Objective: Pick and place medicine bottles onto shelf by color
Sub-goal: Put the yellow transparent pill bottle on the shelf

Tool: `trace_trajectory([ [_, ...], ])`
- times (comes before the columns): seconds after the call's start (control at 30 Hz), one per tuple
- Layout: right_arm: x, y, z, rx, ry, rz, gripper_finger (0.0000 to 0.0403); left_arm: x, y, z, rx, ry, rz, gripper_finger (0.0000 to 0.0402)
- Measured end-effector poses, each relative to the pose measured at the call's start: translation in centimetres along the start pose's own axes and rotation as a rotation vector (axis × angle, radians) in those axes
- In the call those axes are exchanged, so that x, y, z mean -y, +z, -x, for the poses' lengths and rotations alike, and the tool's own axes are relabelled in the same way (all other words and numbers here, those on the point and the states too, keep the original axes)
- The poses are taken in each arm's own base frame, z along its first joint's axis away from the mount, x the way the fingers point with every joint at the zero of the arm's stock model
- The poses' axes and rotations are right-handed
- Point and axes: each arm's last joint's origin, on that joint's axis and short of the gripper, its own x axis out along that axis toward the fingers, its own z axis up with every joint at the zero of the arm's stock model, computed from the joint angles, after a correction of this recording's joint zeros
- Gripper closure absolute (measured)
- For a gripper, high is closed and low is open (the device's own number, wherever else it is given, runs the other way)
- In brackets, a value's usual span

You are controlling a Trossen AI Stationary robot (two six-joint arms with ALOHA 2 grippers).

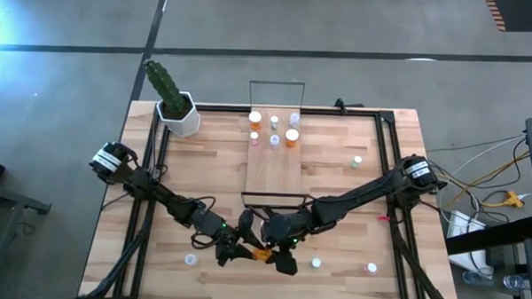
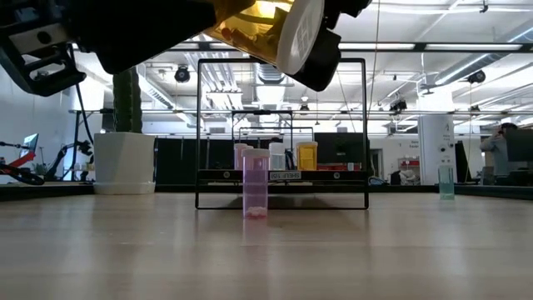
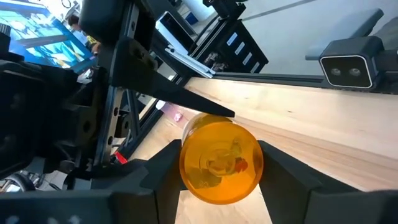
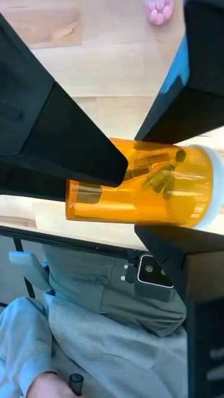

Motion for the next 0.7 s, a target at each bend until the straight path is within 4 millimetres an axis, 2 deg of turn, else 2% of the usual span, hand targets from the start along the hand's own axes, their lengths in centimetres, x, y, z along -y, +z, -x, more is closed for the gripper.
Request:
trace_trajectory([
  [0.2,-0.1,-0.2,0.1,-0.017,-0.022,0.025,0.0145,0.1,-0.2,0.2,-0.008,0.0,0.016,0.0239],
  [0.33,-1.1,-0.4,1.1,-0.054,-0.029,0.08,0.0113,0.1,-0.2,0.9,0.001,0.031,0.051,0.0239],
  [0.5,-3.1,-0.4,3.8,0.001,-0.096,0.177,0.0107,0.1,-0.5,2.5,0.064,0.083,0.099,0.0239],
  [0.7,-5.9,-1.4,7.5,0.133,-0.332,0.33,0.0124,-0.2,-0.5,5.7,0.232,0.21,0.187,0.0239],
])
